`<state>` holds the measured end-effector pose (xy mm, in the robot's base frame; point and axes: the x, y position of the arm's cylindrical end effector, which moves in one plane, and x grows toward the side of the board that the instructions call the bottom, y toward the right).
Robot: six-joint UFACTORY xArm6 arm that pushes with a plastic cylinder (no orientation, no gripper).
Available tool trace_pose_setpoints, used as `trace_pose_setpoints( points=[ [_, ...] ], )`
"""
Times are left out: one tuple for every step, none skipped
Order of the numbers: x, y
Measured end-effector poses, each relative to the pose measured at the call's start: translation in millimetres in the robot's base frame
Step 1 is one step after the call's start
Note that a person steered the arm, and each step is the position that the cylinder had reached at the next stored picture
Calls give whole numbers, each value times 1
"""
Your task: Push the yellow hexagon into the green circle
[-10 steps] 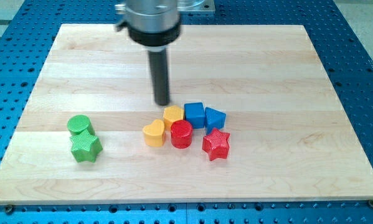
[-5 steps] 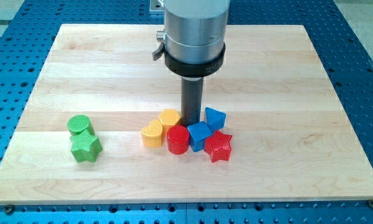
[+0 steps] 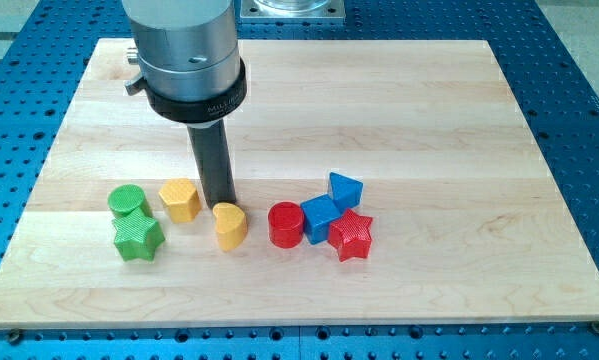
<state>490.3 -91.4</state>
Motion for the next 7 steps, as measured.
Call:
trace_pose_setpoints(
  points=[
    [0, -39],
    [0, -74],
    [0, -78],
    [-11, -78],
    [-13, -59],
    [-12, -6],
    [-7, 34]
  ],
)
